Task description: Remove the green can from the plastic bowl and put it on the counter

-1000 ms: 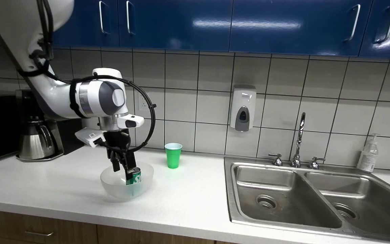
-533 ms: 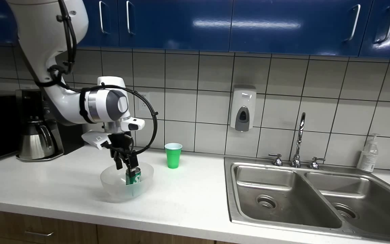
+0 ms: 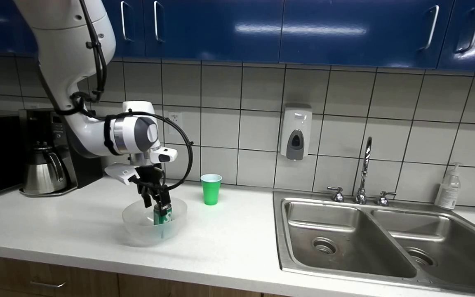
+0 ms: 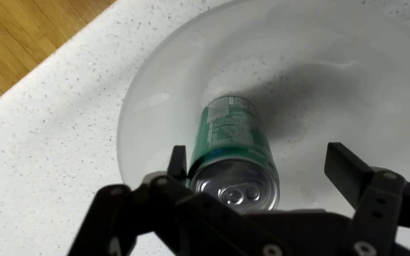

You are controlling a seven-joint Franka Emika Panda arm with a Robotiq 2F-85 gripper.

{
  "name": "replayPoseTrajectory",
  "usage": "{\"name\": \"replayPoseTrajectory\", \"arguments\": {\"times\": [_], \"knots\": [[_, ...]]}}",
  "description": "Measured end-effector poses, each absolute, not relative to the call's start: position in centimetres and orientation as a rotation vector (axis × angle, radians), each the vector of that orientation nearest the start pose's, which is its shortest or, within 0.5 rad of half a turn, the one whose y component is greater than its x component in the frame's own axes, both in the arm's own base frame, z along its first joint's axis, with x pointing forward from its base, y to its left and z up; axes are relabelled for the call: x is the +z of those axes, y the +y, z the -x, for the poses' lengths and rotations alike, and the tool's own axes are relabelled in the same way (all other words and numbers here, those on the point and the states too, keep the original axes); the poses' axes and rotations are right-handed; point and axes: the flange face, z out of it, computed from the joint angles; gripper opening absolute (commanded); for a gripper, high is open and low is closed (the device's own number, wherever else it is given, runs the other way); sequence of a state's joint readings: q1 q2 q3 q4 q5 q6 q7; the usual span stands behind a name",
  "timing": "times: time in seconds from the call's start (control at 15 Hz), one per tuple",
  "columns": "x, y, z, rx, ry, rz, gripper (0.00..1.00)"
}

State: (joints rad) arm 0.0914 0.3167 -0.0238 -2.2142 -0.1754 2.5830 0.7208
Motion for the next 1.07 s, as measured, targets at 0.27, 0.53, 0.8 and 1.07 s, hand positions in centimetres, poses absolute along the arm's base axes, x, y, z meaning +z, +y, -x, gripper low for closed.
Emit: {"name": "replayPoseTrajectory", "arguments": {"times": [0.27,0.53,0.8,1.07], "knots": [[23.2,3.5,-56.2,-0.139,0.820,3.118,1.00],[23.3,3.0,-56.5,-0.147,0.834,3.118,1.00],[23.3,2.9,-56.5,-0.147,0.835,3.119,1.00],[23.2,3.1,-56.4,-0.144,0.834,3.119,0.74]]}}
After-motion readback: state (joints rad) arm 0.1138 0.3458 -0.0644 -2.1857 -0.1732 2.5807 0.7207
